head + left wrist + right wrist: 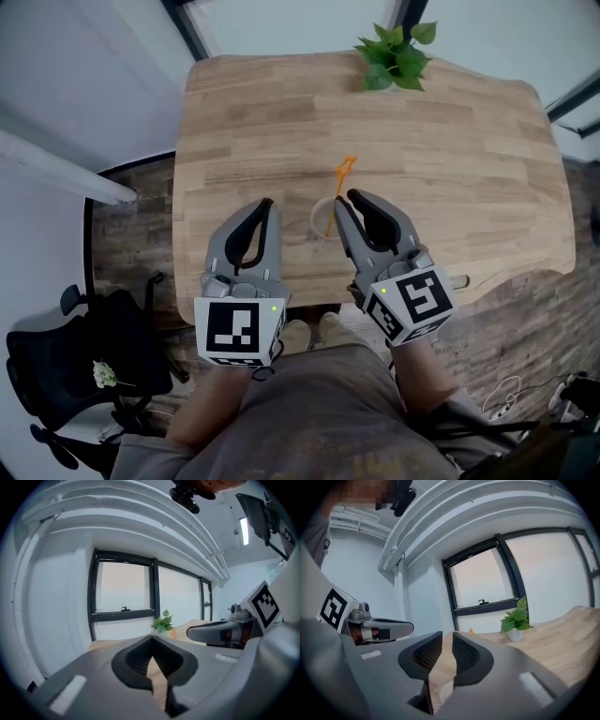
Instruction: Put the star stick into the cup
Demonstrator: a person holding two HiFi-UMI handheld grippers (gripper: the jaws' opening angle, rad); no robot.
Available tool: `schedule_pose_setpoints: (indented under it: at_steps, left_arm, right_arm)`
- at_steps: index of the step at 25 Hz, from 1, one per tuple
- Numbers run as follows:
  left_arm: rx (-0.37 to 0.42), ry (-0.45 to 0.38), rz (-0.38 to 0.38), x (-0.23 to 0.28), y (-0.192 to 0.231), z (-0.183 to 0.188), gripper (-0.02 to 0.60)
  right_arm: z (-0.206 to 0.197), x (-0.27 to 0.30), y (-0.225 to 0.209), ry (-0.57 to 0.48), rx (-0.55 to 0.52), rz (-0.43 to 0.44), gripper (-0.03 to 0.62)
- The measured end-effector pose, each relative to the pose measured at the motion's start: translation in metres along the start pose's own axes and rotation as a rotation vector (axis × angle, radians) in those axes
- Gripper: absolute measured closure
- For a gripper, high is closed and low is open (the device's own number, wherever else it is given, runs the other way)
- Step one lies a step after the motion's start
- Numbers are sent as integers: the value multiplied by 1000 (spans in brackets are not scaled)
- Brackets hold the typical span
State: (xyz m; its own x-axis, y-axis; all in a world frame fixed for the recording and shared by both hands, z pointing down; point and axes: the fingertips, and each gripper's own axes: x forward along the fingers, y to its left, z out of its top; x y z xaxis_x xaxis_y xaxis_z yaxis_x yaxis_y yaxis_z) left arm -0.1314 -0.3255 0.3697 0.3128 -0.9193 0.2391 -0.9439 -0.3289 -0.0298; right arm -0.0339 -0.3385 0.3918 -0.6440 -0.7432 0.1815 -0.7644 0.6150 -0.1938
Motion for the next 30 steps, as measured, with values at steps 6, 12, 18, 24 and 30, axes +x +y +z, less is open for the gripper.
schedule_pose_setpoints:
  at_steps: [6, 12, 18, 24, 30]
  left_arm:
    - [19, -51, -6, -6, -4, 17, 581]
    - [43, -131, 3, -12, -2, 56, 581]
    - [76, -201, 18, -23, 5, 83, 581]
    - [86, -243, 21, -23, 10, 100, 581]
    - [82, -249, 13, -22, 10, 104, 581]
  right_arm:
    - [28, -8, 4, -62, -29, -3, 502]
    - [69, -20, 8, -144, -75, -24, 528]
    - [105, -26, 14, -206, -133, -45, 571]
    - [127, -24, 22, -241, -177, -47, 571]
    - [125, -23, 24, -226, -204, -61, 571]
